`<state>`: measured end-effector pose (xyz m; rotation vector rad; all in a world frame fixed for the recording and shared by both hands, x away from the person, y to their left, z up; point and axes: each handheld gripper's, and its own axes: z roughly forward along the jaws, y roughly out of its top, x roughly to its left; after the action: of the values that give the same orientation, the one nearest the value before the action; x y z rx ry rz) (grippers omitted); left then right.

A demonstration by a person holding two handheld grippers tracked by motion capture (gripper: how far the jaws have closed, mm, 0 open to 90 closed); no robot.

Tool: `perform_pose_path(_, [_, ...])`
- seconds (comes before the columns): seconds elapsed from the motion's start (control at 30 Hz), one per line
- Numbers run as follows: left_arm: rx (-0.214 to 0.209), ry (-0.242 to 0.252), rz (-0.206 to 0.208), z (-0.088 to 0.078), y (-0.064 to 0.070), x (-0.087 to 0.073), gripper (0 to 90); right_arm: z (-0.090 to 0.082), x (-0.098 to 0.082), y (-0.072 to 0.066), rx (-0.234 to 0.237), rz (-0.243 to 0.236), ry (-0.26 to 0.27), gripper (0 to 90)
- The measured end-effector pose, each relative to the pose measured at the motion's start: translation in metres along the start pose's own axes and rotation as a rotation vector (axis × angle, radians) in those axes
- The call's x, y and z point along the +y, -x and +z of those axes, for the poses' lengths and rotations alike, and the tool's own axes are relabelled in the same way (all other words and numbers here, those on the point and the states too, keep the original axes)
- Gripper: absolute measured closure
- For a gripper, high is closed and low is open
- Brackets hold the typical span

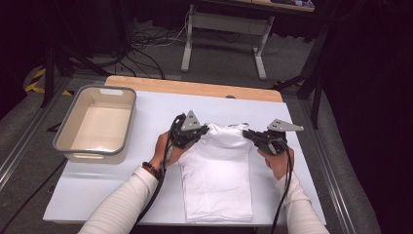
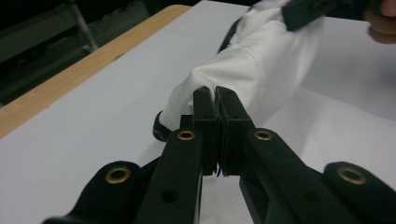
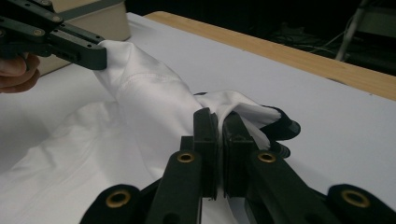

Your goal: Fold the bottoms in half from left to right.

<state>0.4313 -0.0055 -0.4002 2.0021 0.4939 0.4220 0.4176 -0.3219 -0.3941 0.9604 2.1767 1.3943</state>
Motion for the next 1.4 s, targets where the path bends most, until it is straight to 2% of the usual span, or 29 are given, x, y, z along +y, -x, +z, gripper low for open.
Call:
perform_pose_path(0.03, [-0.035, -0.009, 0.005, -0.004, 0.006, -0.002, 87.5, 0.000, 0.000, 0.000, 0.000, 0.000, 0.000, 86.5])
perform_pose_path(0.07, [-0.050, -0.026, 0.022, -0.008, 0.013, -0.005, 87.4, -0.005, -0.003, -0.004, 0.009, -0.018, 0.004, 86.6])
perform_pose_path(0.1, [-0.055, -0.028, 0.041, -0.011, 0.020, -0.009, 87.3, -0.014, -0.010, -0.012, 0.013, -0.077, 0.001, 86.6])
perform_pose_path(0.13, [-0.070, -0.030, 0.040, -0.014, 0.026, -0.013, 87.2, -0.018, -0.014, -0.016, 0.021, -0.093, -0.001, 86.5])
perform_pose_path(0.17, [-0.071, -0.037, 0.049, -0.017, 0.031, -0.016, 87.2, -0.018, -0.014, -0.016, 0.021, -0.093, -0.001, 86.5])
perform_pose_path(0.27, [-0.082, -0.047, 0.088, -0.026, 0.048, -0.026, 87.1, -0.026, -0.029, -0.028, 0.058, -0.111, -0.010, 86.4])
perform_pose_path(0.33, [-0.105, -0.084, 0.134, -0.030, 0.058, -0.033, 86.9, -0.031, -0.038, -0.039, 0.076, -0.146, -0.025, 86.0])
perform_pose_path(0.37, [-0.112, -0.106, 0.157, -0.031, 0.062, -0.037, 86.9, -0.035, -0.045, -0.047, 0.097, -0.177, -0.056, 85.8])
perform_pose_path(0.4, [-0.121, -0.125, 0.166, -0.032, 0.065, -0.041, 86.9, -0.035, -0.045, -0.047, 0.097, -0.177, -0.056, 85.8])
perform_pose_path(0.43, [-0.139, -0.139, 0.160, -0.032, 0.068, -0.045, 86.9, -0.037, -0.054, -0.052, 0.116, -0.171, -0.097, 85.3])
perform_pose_path(0.47, [-0.153, -0.147, 0.166, -0.032, 0.071, -0.048, 86.9, -0.037, -0.054, -0.052, 0.116, -0.171, -0.097, 85.3])
perform_pose_path(0.53, [-0.164, -0.172, 0.181, -0.032, 0.077, -0.054, 86.8, -0.038, -0.067, -0.057, 0.103, -0.177, -0.154, 82.1])
perform_pose_path(0.57, [-0.172, -0.189, 0.194, -0.032, 0.081, -0.060, 86.7, -0.039, -0.070, -0.057, 0.103, -0.163, -0.161, 77.9])
perform_pose_path(0.6, [-0.172, -0.189, 0.194, -0.032, 0.081, -0.060, 86.7, -0.039, -0.070, -0.057, 0.103, -0.163, -0.161, 77.9])
perform_pose_path(0.63, [-0.173, -0.198, 0.195, -0.032, 0.082, -0.063, 86.7, -0.041, -0.073, -0.058, 0.075, -0.143, -0.187, 61.1])
perform_pose_path(0.7, [-0.185, -0.206, 0.179, -0.032, 0.083, -0.068, 86.6, -0.043, -0.073, -0.058, 0.057, -0.140, -0.189, 57.7])
perform_pose_path(0.73, [-0.185, -0.212, 0.179, -0.033, 0.083, -0.070, 86.6, -0.045, -0.071, -0.057, 0.041, -0.128, -0.184, 52.5])
perform_pose_path(0.8, [-0.180, -0.233, 0.188, -0.034, 0.086, -0.073, 86.5, -0.049, -0.065, -0.053, 0.017, -0.082, -0.159, 48.5])
perform_pose_path(0.83, [-0.182, -0.242, 0.186, -0.034, 0.087, -0.074, 86.9, -0.049, -0.056, -0.051, -0.013, -0.057, -0.130, 45.3])
perform_pose_path(0.87, [-0.182, -0.242, 0.186, -0.034, 0.087, -0.074, 86.8, -0.049, -0.056, -0.051, -0.013, -0.057, -0.130, 45.3])
perform_pose_path(0.93, [-0.179, -0.259, 0.193, -0.034, 0.089, -0.077, 86.6, -0.043, -0.049, -0.050, -0.021, -0.029, -0.121, 44.0])
perform_pose_path(1.0, [-0.174, -0.251, 0.182, -0.036, 0.088, -0.081, 86.2, -0.030, -0.044, -0.050, -0.024, -0.032, -0.144, 40.8])
perform_pose_path(1.1, [-0.159, -0.254, 0.187, -0.037, 0.088, -0.082, 86.1, -0.011, -0.044, -0.046, 0.017, -0.040, -0.201, 39.3])
perform_pose_path(1.13, [-0.153, -0.254, 0.191, -0.038, 0.089, -0.082, 85.9, -0.006, -0.046, -0.043, 0.007, -0.042, -0.225, 40.6])
perform_pose_path(1.2, [-0.149, -0.254, 0.194, -0.039, 0.088, -0.083, 86.0, 0.000, -0.053, -0.037, 0.062, 0.018, -0.257, 44.1])
perform_pose_path(1.23, [-0.150, -0.257, 0.186, -0.040, 0.088, -0.084, 86.1, 0.000, -0.057, -0.036, 0.074, 0.025, -0.275, 44.2])
perform_pose_path(1.3, [-0.153, -0.258, 0.179, -0.040, 0.088, -0.084, 86.1, -0.001, -0.062, -0.040, 0.074, -0.001, -0.308, 47.1])
perform_pose_path(1.33, [-0.153, -0.259, 0.179, -0.040, 0.088, -0.083, 86.0, -0.004, -0.064, -0.043, 0.073, -0.006, -0.300, 51.2])
perform_pose_path(1.4, [-0.148, -0.259, 0.179, -0.040, 0.088, -0.083, 85.8, -0.009, -0.065, -0.050, 0.074, -0.045, -0.292, 65.7])
